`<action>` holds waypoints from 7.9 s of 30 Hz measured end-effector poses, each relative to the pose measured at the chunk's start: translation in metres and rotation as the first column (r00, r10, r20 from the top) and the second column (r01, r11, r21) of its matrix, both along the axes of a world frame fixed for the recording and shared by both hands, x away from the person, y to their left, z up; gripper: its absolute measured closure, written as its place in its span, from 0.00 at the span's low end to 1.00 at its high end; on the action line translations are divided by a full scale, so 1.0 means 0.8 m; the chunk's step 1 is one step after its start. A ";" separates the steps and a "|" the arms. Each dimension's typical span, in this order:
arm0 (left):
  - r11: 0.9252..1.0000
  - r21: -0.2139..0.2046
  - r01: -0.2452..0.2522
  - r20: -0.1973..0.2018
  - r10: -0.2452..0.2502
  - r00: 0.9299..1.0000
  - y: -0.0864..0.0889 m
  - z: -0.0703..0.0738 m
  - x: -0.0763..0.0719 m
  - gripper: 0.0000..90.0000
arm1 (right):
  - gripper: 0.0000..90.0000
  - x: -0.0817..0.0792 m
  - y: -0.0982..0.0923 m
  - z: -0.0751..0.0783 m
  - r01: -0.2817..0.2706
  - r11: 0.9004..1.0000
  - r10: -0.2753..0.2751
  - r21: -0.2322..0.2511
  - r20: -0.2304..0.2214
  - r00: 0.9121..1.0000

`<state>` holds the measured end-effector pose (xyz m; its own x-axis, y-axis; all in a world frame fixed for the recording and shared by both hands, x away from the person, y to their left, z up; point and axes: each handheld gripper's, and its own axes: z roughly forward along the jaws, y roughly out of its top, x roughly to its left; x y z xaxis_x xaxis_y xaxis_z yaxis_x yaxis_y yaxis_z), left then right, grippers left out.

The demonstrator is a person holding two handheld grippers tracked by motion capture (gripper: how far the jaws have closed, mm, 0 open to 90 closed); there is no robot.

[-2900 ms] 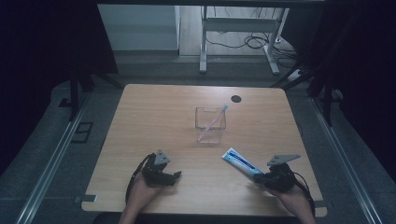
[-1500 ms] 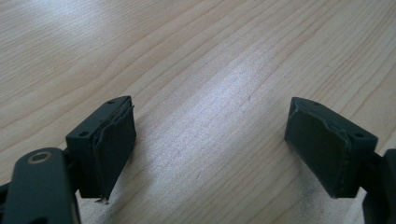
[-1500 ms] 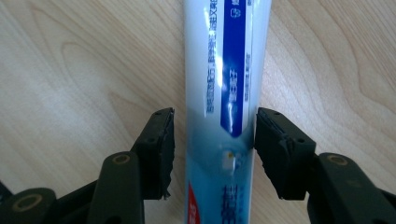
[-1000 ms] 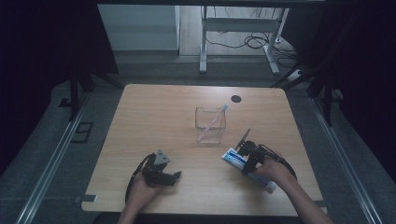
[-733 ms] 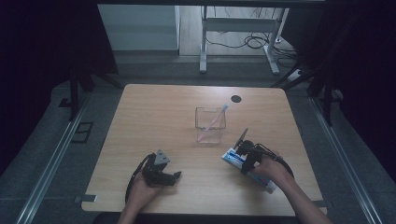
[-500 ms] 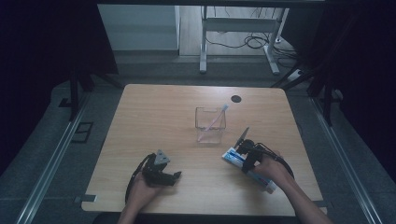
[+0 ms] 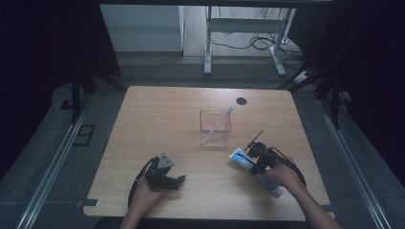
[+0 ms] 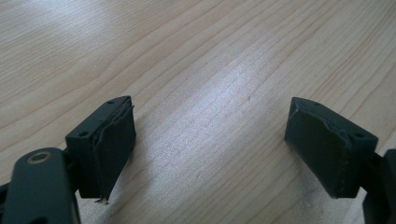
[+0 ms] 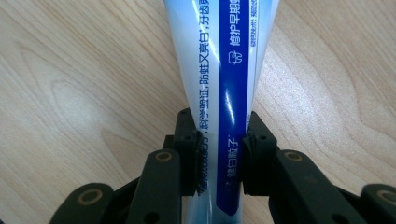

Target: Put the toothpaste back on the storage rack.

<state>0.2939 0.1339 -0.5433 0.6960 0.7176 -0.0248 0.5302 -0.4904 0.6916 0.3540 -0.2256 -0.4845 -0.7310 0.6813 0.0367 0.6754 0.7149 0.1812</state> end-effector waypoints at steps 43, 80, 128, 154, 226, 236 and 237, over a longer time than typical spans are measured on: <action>1.000 0.006 0.006 0.003 -0.006 1.000 0.001 0.000 0.001 0.18 | 0.79 -0.013 -0.021 0.079 0.006 0.941 -0.107 0.338 0.281 0.954; 1.000 0.003 0.004 0.003 -0.004 1.000 0.000 0.000 0.001 0.18 | 0.80 0.030 0.030 0.130 -0.060 0.868 -0.149 0.492 0.374 0.915; 1.000 0.002 0.002 0.000 -0.002 1.000 0.000 0.000 0.000 0.18 | 0.80 0.110 0.102 0.168 -0.090 0.828 -0.196 0.553 0.436 0.878; 1.000 0.006 0.006 0.004 -0.006 1.000 0.001 0.000 0.001 0.18 | 0.80 0.128 0.113 0.144 -0.094 0.837 -0.208 0.540 0.472 0.857; 1.000 0.006 0.006 0.000 -0.006 1.000 0.000 0.000 0.000 0.18 | 0.69 0.134 0.137 0.045 -0.107 0.879 -0.111 0.464 0.417 0.902; 1.000 0.005 0.006 0.001 -0.006 1.000 0.000 0.000 0.000 0.18 | 0.64 0.130 0.136 0.047 -0.125 0.875 -0.098 0.468 0.422 0.901; 1.000 0.005 0.006 0.000 -0.006 1.000 0.000 0.000 0.000 0.18 | 0.63 0.129 0.136 0.048 -0.128 0.875 -0.094 0.468 0.422 0.902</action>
<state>0.2941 0.1342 -0.5432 0.7005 0.7134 -0.0210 0.5268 -0.4969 0.6896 0.4575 -0.1165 -0.4465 -0.7614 0.6471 0.0388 0.4430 0.4757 0.7599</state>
